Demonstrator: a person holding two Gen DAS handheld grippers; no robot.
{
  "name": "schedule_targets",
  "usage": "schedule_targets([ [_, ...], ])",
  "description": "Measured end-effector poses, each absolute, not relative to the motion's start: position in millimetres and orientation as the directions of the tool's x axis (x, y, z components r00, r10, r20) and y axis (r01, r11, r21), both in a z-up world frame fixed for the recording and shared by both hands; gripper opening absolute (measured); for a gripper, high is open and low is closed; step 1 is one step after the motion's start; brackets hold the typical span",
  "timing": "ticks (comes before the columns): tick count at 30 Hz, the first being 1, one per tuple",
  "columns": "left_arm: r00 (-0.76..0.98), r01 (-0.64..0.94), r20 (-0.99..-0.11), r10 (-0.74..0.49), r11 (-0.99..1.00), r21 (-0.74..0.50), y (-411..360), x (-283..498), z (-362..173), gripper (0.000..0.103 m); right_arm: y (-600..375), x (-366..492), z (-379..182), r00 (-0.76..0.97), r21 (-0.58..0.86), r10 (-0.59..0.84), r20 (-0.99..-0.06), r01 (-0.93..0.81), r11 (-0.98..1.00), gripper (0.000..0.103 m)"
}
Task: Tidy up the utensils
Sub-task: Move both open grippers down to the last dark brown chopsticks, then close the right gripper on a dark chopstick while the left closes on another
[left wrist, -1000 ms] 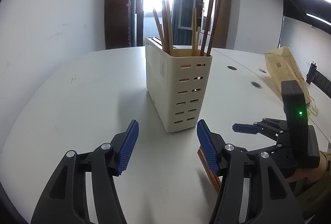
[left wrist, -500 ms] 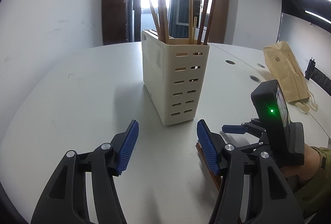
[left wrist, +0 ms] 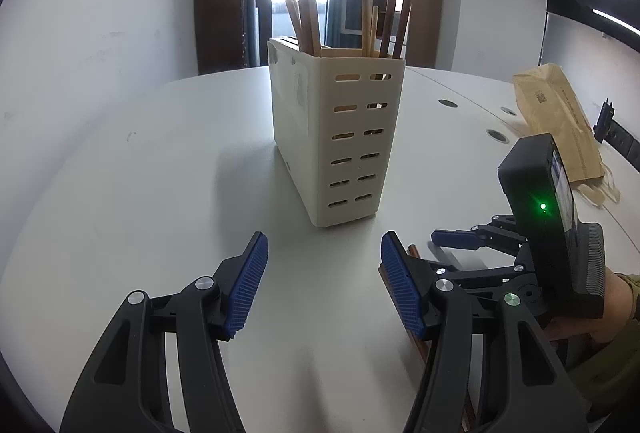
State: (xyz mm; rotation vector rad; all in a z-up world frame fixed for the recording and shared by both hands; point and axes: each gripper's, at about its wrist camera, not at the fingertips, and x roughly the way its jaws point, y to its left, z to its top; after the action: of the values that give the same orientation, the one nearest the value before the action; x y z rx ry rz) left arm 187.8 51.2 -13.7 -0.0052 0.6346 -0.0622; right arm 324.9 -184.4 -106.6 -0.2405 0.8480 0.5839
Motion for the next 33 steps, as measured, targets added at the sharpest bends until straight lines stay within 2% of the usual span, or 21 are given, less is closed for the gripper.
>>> schedule_targets([
  [5,0.775,0.052,-0.63,-0.054,0.998,-0.022,47.0,197.8,-22.8,0.059,-190.2,323.5,-106.2,0.506,0.028,0.406,-0.761,-0.6,0.799,0.033],
  [7,0.75,0.061,-0.658,-0.064,0.998,-0.027,43.3,203.9,-30.2,0.059,-194.5,326.3,-106.4,0.496,0.043,0.421,-0.76,-0.607,0.793,0.02],
  [13,0.683,0.091,-0.728,-0.059,0.996,0.004,21.0,219.6,-54.5,0.059,-217.5,341.9,-107.5,0.468,0.106,0.455,-0.758,-0.6,0.793,0.01],
  [20,0.649,0.101,-0.758,-0.062,0.995,0.006,1.9,232.9,-66.4,0.059,-229.6,344.3,-107.8,0.471,0.115,0.452,-0.758,-0.585,0.803,0.009],
  [33,0.604,0.104,-0.796,-0.023,0.993,0.05,-14.1,248.7,-83.1,0.035,-229.2,338.5,-105.4,0.484,0.122,0.44,-0.756,-0.556,0.822,0.009],
])
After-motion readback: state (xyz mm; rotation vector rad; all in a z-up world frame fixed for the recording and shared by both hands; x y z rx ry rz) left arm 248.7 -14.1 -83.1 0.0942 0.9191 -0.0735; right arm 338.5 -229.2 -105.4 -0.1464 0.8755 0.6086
